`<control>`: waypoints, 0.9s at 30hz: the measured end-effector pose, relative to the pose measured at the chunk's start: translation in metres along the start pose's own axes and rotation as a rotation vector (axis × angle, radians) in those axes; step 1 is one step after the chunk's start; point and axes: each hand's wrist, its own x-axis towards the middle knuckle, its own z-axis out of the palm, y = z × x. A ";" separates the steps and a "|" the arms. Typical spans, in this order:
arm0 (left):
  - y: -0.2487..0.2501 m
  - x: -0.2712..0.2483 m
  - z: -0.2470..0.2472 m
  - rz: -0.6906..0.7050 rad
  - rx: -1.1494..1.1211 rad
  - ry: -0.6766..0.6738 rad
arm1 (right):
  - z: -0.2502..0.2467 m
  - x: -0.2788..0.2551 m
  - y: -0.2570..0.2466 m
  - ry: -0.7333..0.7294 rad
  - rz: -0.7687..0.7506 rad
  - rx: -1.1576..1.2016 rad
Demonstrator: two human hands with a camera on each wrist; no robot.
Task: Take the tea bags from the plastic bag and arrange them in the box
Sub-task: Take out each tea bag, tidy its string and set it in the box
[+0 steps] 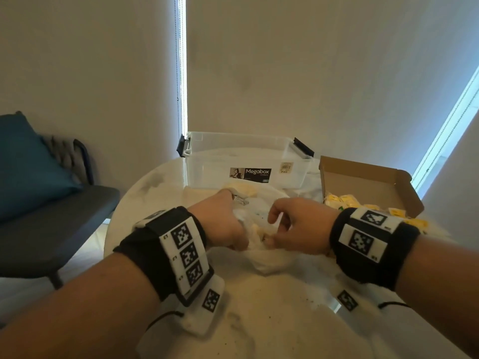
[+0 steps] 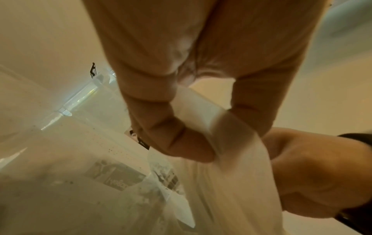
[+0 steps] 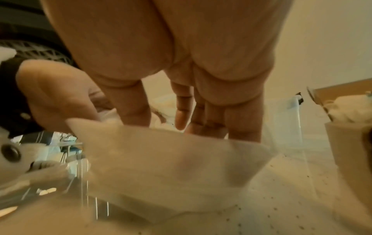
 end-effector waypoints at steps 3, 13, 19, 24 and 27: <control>0.002 -0.003 0.003 0.027 -0.079 -0.022 | 0.008 0.006 -0.008 -0.028 -0.046 -0.114; -0.008 0.004 -0.005 0.002 -0.030 -0.082 | -0.007 0.003 0.008 0.099 0.050 0.289; -0.003 0.004 -0.007 -0.036 0.052 -0.038 | -0.036 -0.012 0.027 0.185 0.133 0.458; 0.020 0.000 -0.017 0.226 0.060 0.482 | -0.040 -0.028 0.039 0.264 0.064 0.616; 0.052 -0.005 -0.007 0.132 -0.376 0.279 | -0.046 -0.034 0.042 0.363 -0.030 0.615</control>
